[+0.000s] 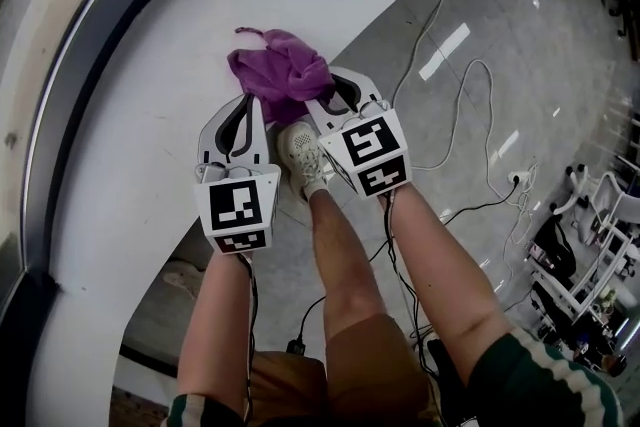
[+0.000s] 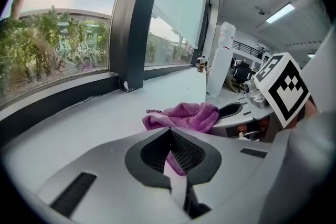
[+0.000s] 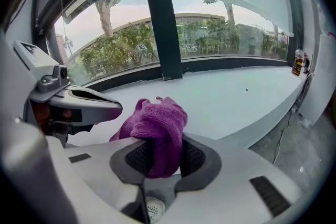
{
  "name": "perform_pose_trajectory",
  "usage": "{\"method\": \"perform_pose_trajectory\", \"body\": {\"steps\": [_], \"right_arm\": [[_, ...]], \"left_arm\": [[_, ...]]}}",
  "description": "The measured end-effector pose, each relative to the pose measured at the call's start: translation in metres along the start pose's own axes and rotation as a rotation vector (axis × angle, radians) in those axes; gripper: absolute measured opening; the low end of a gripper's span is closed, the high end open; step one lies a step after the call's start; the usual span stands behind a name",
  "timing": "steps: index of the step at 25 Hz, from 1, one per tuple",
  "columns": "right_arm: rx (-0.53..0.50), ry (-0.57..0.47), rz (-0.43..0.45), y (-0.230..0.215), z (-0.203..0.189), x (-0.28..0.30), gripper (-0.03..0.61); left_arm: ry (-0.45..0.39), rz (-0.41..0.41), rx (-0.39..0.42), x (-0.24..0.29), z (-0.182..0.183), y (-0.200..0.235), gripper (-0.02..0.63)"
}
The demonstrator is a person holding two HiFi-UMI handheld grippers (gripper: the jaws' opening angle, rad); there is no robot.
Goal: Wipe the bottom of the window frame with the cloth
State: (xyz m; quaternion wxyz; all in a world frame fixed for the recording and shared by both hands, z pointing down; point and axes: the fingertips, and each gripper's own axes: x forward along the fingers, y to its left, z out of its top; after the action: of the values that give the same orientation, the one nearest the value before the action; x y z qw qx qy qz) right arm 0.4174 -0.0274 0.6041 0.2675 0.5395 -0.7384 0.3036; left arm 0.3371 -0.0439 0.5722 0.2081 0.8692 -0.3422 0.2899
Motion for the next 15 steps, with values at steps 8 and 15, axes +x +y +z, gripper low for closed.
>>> {"method": "perform_pose_trajectory", "body": {"steps": [8,15], "right_arm": [[-0.038,0.020,0.025,0.024,-0.015,-0.006,0.103],[-0.082,0.053,0.055,0.061,-0.027,-0.002,0.103]], "left_arm": [[-0.006,0.012,-0.003,-0.019,-0.012,0.004,0.009],[-0.021,0.014,-0.002,-0.046,-0.031,0.022,0.009]]}}
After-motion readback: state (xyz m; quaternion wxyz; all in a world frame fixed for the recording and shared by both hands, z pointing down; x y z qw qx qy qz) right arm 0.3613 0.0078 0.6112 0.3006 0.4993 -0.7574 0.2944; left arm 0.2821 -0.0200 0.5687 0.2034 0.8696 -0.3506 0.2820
